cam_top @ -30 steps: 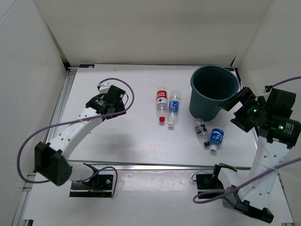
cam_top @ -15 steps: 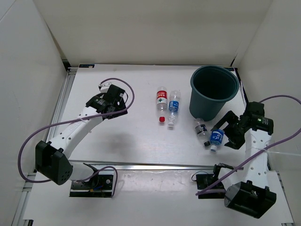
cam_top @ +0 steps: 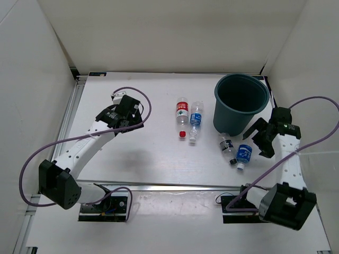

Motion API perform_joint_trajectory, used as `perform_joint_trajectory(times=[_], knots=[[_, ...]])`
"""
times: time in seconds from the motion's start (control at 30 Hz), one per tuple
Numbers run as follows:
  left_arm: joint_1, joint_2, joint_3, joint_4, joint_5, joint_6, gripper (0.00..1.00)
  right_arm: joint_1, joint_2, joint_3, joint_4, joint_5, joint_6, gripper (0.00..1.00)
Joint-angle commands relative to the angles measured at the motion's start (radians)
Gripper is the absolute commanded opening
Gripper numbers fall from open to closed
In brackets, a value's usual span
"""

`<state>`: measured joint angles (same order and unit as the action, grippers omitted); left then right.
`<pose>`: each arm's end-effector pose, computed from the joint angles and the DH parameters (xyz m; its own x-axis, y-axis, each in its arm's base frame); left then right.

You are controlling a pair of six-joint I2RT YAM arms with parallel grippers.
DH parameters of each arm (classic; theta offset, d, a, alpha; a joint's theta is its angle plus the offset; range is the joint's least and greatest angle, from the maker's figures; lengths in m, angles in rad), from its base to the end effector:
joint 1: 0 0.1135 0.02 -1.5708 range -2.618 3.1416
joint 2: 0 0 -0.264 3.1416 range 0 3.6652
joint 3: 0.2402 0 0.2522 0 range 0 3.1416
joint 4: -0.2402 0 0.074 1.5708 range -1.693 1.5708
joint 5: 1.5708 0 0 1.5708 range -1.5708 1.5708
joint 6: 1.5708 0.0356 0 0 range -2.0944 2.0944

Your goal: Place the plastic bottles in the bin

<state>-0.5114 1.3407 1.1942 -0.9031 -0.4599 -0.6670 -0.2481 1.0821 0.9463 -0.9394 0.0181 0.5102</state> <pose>0.2376 -0.1152 0.3023 -0.7463 -0.2169 -0.6293 -0.2747 0.9615 -0.0056 0.1928 -0.0495 0.2765 -0.6202 0.6608 -0.4228 0.6380 0.7384 0.2183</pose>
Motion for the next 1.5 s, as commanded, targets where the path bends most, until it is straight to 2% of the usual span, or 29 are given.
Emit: perform_joint_trajectory(times=[0.0,0.43,0.53,0.77,0.9,0.93,1.07,1.13,1.2,1.47], knots=[[0.004,-0.057,-0.021,0.015,-0.017,0.015,1.0,0.003,0.076,0.046,0.1,0.048,0.011,1.0],[0.004,-0.095,-0.048,-0.006,-0.109,0.055,1.0,0.032,0.353,0.037,0.211,0.043,0.002,1.0],[0.004,-0.095,-0.058,-0.007,-0.121,0.055,1.0,0.032,0.394,0.037,0.211,0.031,-0.009,0.95],[0.004,-0.075,-0.048,-0.026,-0.145,0.055,1.0,0.032,0.424,-0.012,0.232,0.008,0.044,0.77],[0.004,-0.057,-0.048,-0.036,-0.154,0.035,1.0,0.032,0.434,-0.032,0.232,0.008,0.025,0.6],[0.004,-0.057,-0.048,-0.046,-0.154,0.024,1.0,0.032,0.417,-0.043,0.214,0.031,0.025,0.51],[0.004,-0.035,-0.039,-0.046,-0.154,0.001,1.0,0.001,0.314,-0.07,0.128,0.115,0.028,0.39],[0.004,-0.012,-0.039,-0.056,-0.145,-0.008,1.0,0.001,0.248,-0.096,0.07,0.105,0.063,0.32],[0.004,0.001,-0.015,-0.056,-0.134,-0.008,1.0,0.01,0.19,-0.097,0.039,0.062,0.073,0.29],[0.004,0.046,0.03,-0.054,-0.068,-0.036,1.0,0.01,0.029,0.008,-0.091,0.068,0.073,0.15]])
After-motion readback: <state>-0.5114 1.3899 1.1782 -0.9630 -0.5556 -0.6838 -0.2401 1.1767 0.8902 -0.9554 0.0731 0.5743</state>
